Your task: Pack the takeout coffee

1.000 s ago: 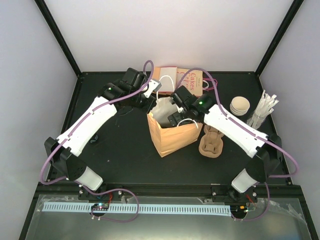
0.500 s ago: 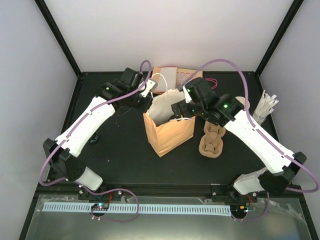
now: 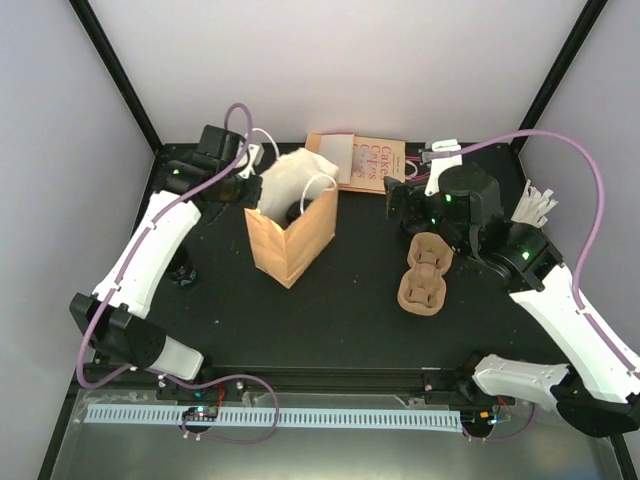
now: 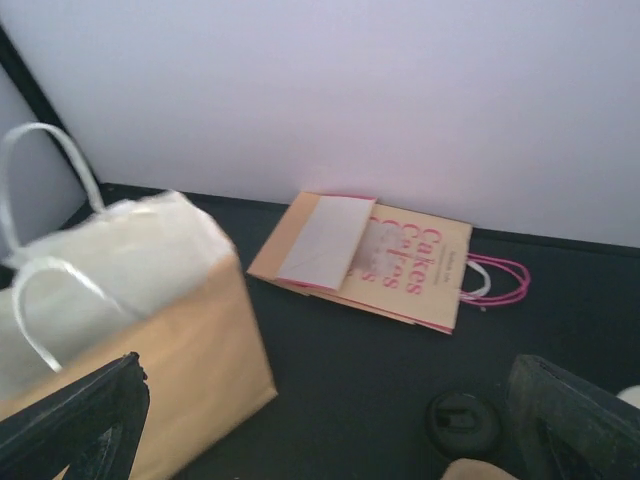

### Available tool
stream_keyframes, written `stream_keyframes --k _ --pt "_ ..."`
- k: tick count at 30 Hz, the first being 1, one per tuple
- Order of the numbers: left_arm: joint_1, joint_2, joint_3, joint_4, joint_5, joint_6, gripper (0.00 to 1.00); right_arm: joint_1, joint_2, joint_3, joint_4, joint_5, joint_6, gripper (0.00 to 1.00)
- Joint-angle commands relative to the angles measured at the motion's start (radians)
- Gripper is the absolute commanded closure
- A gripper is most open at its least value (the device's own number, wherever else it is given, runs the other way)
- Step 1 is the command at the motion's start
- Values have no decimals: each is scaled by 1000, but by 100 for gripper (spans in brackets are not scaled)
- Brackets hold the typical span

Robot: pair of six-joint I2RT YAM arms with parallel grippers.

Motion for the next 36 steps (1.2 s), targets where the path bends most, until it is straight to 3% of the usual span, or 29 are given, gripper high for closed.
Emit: stream_keyframes --k 1,9,12,16,19,25,28,36 --pt "71 -66 -21 20 -90 -68 98 -2 -19 -56 2 143 12 0" --pt "205 -124 -135 156 -80 -119 96 -40 -51 -132 -61 213 39 0" --pt "223 -156 -173 164 -74 -128 78 -88 -45 -136 -112 192 57 3" --pt "229 -222 -218 180 -84 -133 36 -138 -66 -169 -112 130 64 8" --pt "228 -284 -217 166 -69 -133 22 -142 -70 -182 -123 135 77 8" --pt "228 -464 -246 184 8 -125 12 -142 -93 -220 -137 196 103 10" --pt "228 -590 -308 215 57 -133 4 -142 -113 -249 -145 215 122 0" --pt "228 -864 -529 282 74 -105 1 -143 -74 -291 -250 215 258 0"
